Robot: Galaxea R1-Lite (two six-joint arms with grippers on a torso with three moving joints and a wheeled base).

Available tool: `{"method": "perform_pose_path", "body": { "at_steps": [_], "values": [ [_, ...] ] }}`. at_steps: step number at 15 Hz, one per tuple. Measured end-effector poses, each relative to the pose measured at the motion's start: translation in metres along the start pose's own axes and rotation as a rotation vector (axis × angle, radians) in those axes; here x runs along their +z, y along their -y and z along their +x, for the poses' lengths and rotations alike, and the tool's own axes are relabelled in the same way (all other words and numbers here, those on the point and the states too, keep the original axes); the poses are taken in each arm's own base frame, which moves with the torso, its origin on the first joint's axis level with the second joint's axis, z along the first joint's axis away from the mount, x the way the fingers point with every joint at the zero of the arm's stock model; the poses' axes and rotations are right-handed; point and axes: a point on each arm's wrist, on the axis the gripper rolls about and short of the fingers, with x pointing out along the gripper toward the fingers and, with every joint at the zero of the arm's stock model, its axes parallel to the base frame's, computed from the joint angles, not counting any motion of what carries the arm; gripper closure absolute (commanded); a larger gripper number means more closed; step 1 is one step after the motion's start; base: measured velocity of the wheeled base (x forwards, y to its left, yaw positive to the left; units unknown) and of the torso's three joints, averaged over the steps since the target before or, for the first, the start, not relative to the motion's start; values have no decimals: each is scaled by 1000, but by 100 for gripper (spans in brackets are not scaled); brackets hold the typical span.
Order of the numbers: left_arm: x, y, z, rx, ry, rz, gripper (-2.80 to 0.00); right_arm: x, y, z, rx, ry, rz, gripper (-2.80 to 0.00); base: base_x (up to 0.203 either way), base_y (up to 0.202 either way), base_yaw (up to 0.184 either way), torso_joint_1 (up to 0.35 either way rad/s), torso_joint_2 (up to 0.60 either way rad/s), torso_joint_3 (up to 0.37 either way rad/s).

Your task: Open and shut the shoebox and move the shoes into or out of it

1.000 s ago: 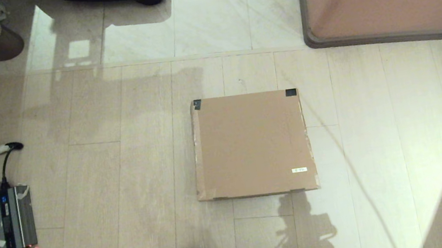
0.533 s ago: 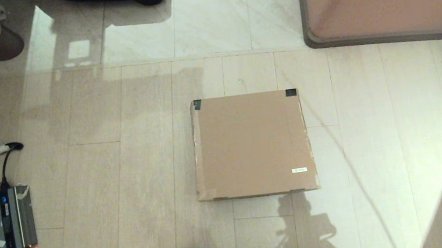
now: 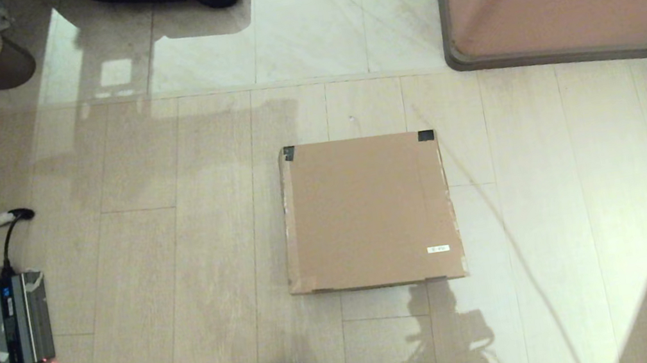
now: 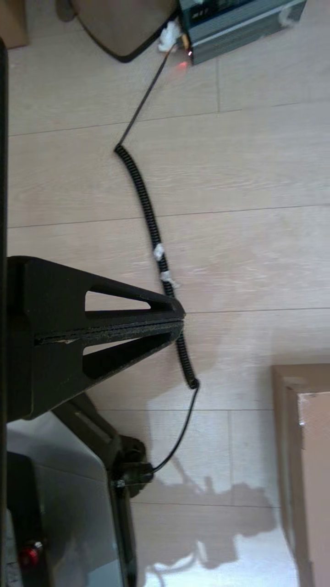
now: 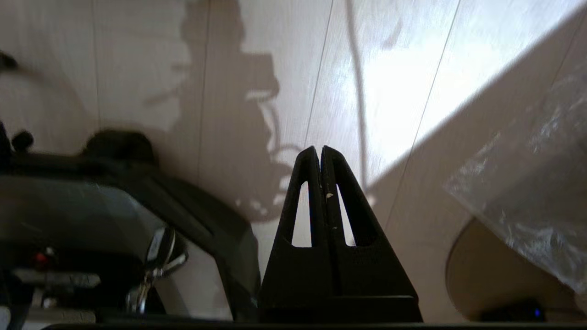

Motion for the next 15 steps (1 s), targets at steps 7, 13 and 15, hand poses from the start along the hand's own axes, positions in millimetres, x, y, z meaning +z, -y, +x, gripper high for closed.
{"method": "perform_pose_path", "body": {
  "at_steps": [7, 13, 15],
  "values": [
    [-1, -1, -1, 36, 18, -52, 0, 3, 0, 4, -65, -74, 41, 0, 0, 0, 0, 0, 0, 0],
    [-1, -1, -1, 32, 18, -8, 0, -9, -2, -18, -67, 258, 10, 0, 0, 0, 0, 0, 0, 0],
    [-1, -1, -1, 32, 18, -5, 0, -8, -2, -19, -72, 356, -30, 0, 0, 0, 0, 0, 0, 0]
  ]
}}
